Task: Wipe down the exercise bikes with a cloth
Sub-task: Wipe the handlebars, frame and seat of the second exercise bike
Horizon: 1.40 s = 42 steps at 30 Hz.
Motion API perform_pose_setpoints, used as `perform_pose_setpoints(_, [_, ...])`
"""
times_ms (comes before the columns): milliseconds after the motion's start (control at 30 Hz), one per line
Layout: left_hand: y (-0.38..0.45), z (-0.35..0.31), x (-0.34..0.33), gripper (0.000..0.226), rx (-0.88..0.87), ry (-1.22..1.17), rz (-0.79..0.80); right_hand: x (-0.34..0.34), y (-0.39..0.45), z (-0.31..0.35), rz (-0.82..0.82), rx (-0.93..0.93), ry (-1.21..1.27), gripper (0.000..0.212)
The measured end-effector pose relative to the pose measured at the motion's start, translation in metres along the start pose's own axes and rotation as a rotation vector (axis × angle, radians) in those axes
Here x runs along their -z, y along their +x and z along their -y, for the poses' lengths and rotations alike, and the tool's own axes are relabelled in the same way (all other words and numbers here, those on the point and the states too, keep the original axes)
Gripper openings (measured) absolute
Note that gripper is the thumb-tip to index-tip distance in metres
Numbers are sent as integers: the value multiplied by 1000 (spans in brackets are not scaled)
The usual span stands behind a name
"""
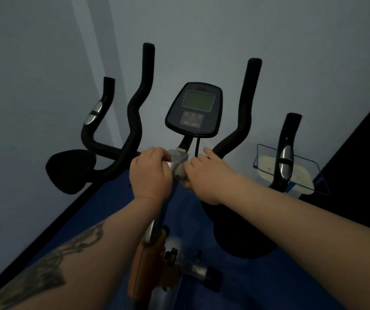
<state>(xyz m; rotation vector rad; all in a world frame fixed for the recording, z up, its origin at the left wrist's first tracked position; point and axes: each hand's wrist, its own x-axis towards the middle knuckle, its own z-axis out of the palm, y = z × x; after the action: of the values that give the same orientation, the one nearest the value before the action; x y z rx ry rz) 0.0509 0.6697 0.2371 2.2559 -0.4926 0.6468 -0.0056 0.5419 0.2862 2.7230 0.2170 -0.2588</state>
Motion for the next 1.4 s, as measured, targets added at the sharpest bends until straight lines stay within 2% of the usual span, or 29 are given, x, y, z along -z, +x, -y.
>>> perform_pose_setpoints(133, [-1,1,1,24,-12,4,-10,18,21,-18,113,129,15,32])
perform_pose_setpoints(200, [-1,-3,2,23,-2,1,8,23,25,-22,145,132,3,35])
perform_pose_setpoints(300, [-1,-4,3,20,9,6,26,15,14,-15,47,46,23,33])
perform_pose_setpoints(400, [-1,-3,3,23,11,-2,17,-2,1,-7,-55,36,-17,41])
perform_pose_setpoints(533, [0,-2,2,25,-4,1,9,13,14,-17,65,112,39,28])
perform_pose_setpoints(633, [-1,-2,2,22,-1,17,14,27,24,-22,162,136,62,37])
perform_pose_setpoints(733, [-1,-4,2,19,16,23,22,19,11,-14,99,93,-39,33])
perform_pose_setpoints(867, [-1,-2,0,21,19,20,8,5,0,-6,-4,8,29,42])
perform_pose_setpoints(1000, [-1,0,0,22,6,14,1,18,18,-15,111,70,85,27])
perform_pose_setpoints(1100, [-1,-3,2,21,7,14,14,26,26,-25,160,88,125,43])
perform_pose_setpoints(1233, [-2,-6,4,20,14,17,20,10,11,-14,25,69,-19,32])
perform_pose_setpoints(1333, [-1,-4,2,20,21,18,6,-1,3,-12,-52,46,47,39])
perform_pose_setpoints(1400, [-1,0,0,21,13,27,-2,1,7,-15,-36,43,111,38])
